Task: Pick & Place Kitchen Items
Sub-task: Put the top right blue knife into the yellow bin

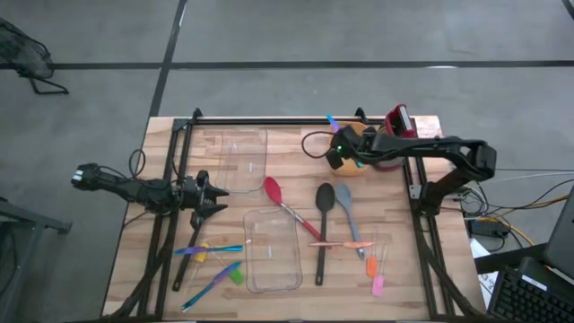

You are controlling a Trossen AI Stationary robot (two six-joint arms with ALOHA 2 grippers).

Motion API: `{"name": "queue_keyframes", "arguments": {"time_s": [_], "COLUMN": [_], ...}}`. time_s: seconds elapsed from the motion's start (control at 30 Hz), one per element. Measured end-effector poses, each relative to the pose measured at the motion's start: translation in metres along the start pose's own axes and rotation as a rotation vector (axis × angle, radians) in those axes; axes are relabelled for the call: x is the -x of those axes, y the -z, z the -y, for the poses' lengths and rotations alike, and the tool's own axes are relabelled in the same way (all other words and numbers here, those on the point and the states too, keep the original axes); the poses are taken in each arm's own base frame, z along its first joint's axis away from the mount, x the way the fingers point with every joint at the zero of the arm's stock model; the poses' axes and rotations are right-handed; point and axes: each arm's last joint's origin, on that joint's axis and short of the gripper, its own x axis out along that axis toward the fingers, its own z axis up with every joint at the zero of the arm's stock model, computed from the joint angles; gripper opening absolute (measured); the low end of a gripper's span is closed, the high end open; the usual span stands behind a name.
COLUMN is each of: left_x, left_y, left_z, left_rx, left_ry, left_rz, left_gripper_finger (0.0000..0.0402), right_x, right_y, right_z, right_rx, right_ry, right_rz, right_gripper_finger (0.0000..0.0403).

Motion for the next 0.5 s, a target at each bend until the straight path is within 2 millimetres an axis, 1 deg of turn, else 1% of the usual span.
{"name": "queue_keyframes", "arguments": {"time_s": [0.17, 0.4, 0.5], "left_x": [0.0, 0.0, 0.0], "left_y": [0.0, 0.0, 0.0], "left_z": [0.0, 0.0, 0.0], "left_rx": [0.0, 0.0, 0.0], "left_ry": [0.0, 0.0, 0.0], "left_rz": [0.0, 0.0, 0.0], "left_gripper_finger": [0.0209, 0.0209, 0.0209], "right_x": [-0.013, -0.025, -0.027], "right_y": [0.005, 0.007, 0.009], "right_z": [-0.004, -0.006, -0.006], "right_rx": [0.029, 0.037, 0.044], "right_ry": [0.042, 0.083, 0.094], "right_rz": [-0.032, -0.041, -0.054], "right_gripper_finger": [0.0066, 0.0052, 0.0053]}}
